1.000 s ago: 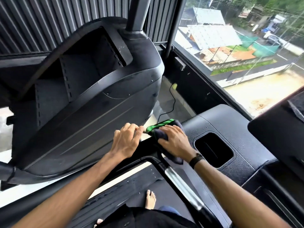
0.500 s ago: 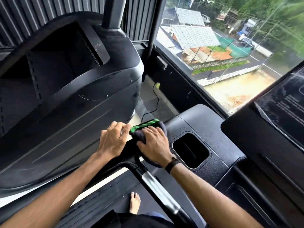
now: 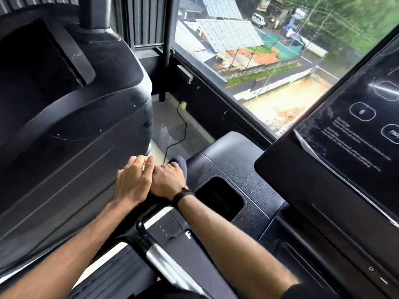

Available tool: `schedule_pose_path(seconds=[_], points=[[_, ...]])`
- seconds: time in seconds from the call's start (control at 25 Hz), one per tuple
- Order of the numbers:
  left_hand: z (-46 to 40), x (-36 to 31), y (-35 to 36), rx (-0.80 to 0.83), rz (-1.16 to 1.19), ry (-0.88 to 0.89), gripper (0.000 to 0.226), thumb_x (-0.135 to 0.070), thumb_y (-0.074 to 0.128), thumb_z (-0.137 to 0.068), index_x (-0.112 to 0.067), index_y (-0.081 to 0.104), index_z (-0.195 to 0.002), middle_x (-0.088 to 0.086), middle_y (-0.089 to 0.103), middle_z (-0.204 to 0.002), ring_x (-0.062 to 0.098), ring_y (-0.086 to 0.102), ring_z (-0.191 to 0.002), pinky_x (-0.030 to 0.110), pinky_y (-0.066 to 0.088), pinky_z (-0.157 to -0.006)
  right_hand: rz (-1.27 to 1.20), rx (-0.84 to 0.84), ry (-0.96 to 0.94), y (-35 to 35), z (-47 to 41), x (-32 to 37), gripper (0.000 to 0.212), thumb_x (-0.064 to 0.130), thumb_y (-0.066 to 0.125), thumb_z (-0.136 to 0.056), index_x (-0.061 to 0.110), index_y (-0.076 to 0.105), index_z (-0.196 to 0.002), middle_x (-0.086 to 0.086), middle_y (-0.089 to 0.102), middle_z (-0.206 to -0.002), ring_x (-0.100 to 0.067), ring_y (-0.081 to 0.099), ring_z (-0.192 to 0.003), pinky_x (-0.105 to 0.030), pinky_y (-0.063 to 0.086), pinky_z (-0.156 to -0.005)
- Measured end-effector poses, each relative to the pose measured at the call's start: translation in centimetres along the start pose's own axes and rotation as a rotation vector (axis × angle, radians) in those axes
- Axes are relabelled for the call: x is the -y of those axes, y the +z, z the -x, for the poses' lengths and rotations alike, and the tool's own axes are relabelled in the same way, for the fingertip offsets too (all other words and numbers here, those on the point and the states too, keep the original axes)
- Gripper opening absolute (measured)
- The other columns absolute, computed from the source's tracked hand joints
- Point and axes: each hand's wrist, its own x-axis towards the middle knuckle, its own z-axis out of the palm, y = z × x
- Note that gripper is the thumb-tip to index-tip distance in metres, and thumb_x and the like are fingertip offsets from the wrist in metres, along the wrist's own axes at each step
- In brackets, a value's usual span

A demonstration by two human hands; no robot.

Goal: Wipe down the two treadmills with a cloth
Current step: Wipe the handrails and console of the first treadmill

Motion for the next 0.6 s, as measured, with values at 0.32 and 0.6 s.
schedule_pose_path(seconds=[0.32,0.6], points=[[-1.7,0.9,0.8,0.125,0.014,0.065,0.076,-0.07,0.012,-0.084,-0.009,0.058,-0.094,0.016,0.059,-0.106,0.039,0.057,-0.103,0.053,0.039,-0.095,0.054,-0.143,-0.021,0.3,0.7,0.2,0.018,0.032,0.049,-0.092,0.02,0.063,-0.091,-0.002,0.072,-0.086,-0.027,0.065,-0.087,-0.04,0.039,-0.087],[-1.0,1.9,0.1,0.231,0.136,0.141,0.06,-0.068,0.024,-0.085,-0.019,0.058,-0.092,0.012,0.061,-0.103,0.036,0.059,-0.1,0.049,0.044,-0.092,-0.043,-0.208,0.032,1.5,3.3,2.1,0.036,0.033,0.054,-0.092,0.022,0.064,-0.124,-0.001,0.066,-0.126,-0.022,0.053,-0.123,-0.04,0.026,-0.114]])
